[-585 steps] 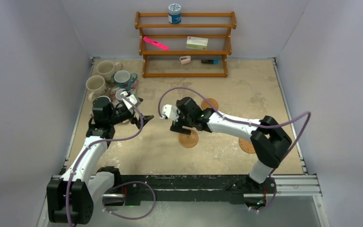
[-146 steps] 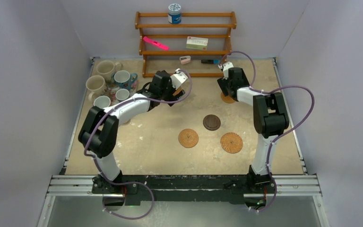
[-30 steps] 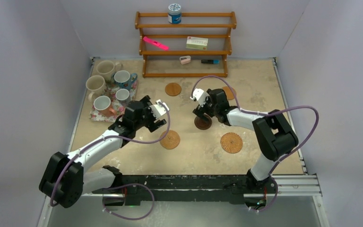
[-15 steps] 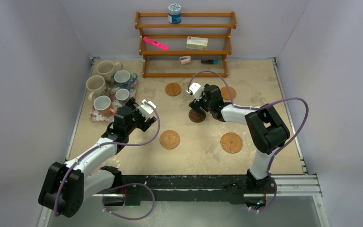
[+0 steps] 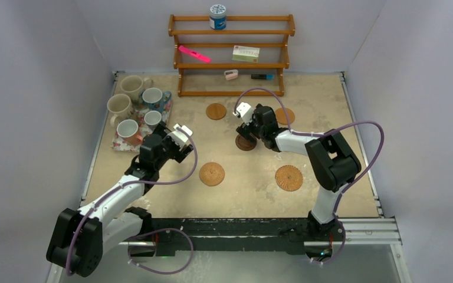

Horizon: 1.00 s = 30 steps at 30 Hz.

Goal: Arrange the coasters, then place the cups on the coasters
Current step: Move the coaster to the center of the board.

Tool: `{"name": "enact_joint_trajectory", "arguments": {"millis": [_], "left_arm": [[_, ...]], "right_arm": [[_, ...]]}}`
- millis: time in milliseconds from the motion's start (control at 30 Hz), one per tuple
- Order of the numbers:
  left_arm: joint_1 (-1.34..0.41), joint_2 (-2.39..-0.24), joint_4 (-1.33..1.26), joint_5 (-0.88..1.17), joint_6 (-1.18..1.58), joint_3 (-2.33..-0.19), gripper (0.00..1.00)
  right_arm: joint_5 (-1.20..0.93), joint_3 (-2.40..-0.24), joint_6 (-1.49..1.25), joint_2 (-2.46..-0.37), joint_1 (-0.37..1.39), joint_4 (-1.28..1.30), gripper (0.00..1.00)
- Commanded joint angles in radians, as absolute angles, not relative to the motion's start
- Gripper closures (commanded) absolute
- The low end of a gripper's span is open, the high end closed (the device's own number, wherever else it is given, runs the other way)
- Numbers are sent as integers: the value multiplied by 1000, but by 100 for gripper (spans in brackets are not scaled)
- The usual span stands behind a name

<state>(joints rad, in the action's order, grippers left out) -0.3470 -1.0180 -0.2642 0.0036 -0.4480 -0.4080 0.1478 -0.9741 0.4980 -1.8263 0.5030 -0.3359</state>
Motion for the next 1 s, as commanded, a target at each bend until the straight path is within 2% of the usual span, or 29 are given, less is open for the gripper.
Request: {"name": "enact_joint_trajectory", "arguments": {"millis": [0,367,967], "left_arm": [[-338,-1010,-314,5,-428,-394,0],[-333,-1007,-321,8,-426,-388,0],[-325,-1019,-327,15,-425,-386,0]], "right_arm": [[175,-962,534,-1814,499,-263,1],[93,-929,611,-1744,499,-122,1],[137,-913,679,-1755,499,-85,1]]}}
